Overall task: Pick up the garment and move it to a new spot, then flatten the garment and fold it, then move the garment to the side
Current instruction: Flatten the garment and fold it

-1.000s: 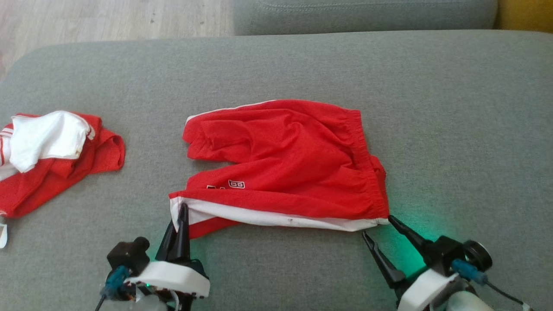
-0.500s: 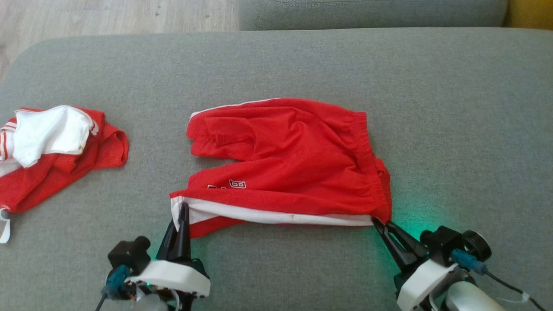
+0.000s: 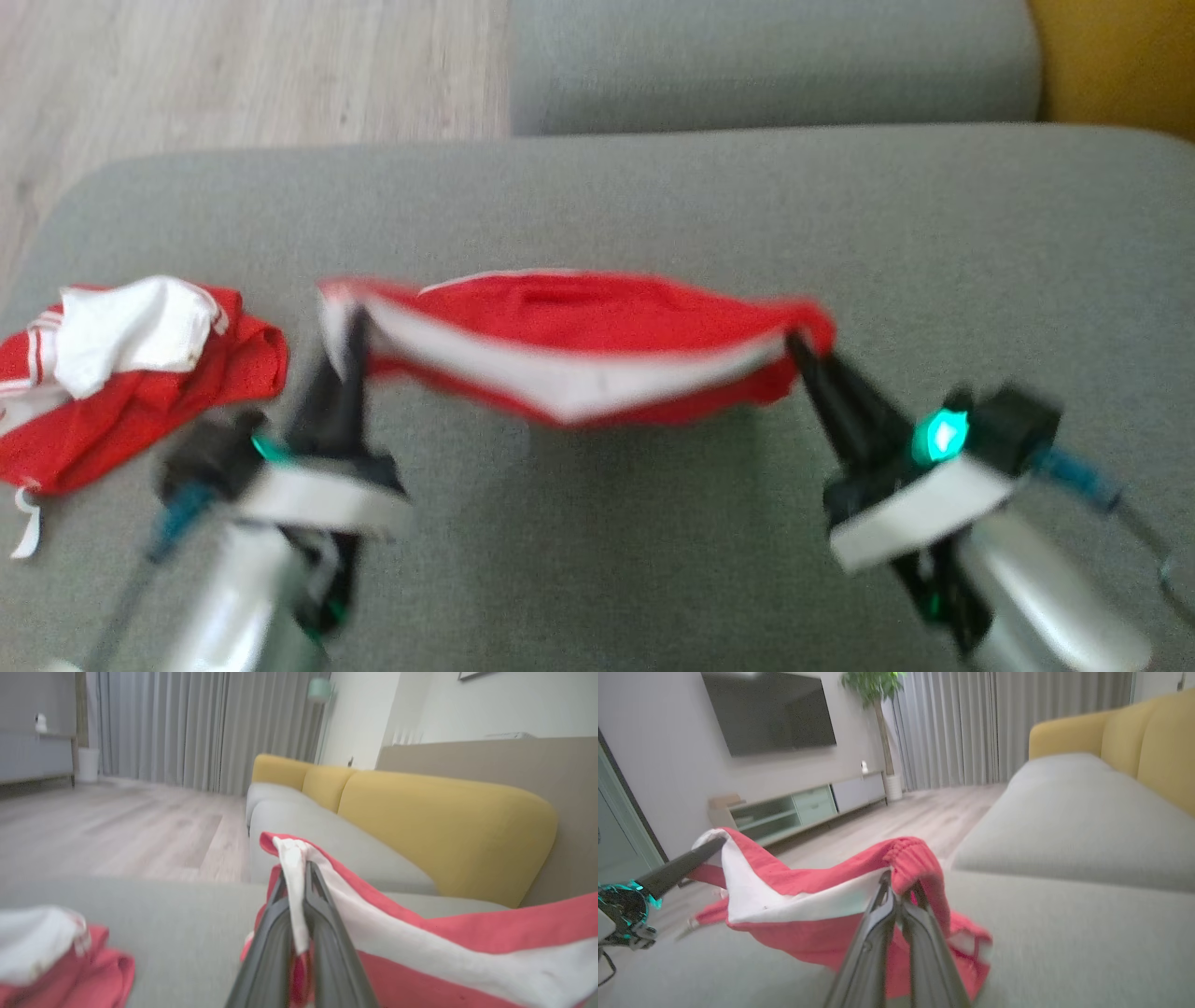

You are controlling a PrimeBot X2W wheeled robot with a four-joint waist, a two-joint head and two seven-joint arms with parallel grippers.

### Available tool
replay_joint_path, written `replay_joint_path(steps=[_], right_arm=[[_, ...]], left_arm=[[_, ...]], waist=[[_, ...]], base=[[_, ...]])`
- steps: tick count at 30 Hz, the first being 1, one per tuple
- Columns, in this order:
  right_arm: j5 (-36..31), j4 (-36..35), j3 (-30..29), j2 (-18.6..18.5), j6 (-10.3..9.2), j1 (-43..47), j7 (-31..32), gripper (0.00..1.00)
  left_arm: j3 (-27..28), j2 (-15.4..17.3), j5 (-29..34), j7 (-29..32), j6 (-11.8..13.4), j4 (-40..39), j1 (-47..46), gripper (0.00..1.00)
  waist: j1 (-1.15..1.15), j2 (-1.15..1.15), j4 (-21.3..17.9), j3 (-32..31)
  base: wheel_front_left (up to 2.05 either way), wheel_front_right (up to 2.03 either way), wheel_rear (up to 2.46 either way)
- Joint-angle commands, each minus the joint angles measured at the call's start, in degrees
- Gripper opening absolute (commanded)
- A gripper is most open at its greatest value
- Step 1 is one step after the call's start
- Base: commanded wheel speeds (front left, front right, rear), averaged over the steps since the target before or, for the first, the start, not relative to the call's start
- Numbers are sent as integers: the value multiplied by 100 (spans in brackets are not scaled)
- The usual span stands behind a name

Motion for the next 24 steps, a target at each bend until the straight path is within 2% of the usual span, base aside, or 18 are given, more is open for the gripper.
replay_joint_path(steps=[1, 6, 7, 10, 15, 19, 22, 24], right_arm=[[124, -296, 54, -75, -5, -402, -38, 0], [956, -904, 20, -359, -5, -1198, -38, 0], [1341, -1067, -27, -506, -5, -1491, 5, 0], [1820, -1265, -129, -697, -5, -1876, 261, 0], [2373, -1068, -144, -870, -5, -2300, 1052, 0], [2531, -555, -6, -849, -5, -2676, 1548, 0], [2457, -90, -7, -800, -5, -3260, 1555, 0], [2154, 266, -30, -820, -5, -3820, 1320, 0]], left_arm=[[162, 225, 12, -30, 9, -294, -456, 0], [199, 946, -111, -24, 9, -972, -1206, 0], [228, 1175, -154, 102, 9, -1235, -1508, 0], [254, 1376, -226, 437, 10, -1590, -1900, 0], [248, 1411, -434, 1182, 113, -1603, -2254, 0], [123, 1194, -610, 1507, 164, -1195, -2408, 0], [24, 1041, -482, 1382, 205, -762, -2804, 0], [33, 951, -263, 957, 273, -505, -3288, 0]], waist=[[0, 0, -52, -165], [0, 0, -103, -376], [0, 0, -97, -427], [0, 0, -79, -445], [0, 0, -63, -250], [0, 0, -68, 205], [0, 0, -64, 604], [0, 0, -55, 853]], base=[[0, 0, 0], [0, 0, 0], [0, 0, 0], [0, 0, 0], [0, 0, 0], [0, 0, 0], [0, 0, 0], [0, 0, 0]])
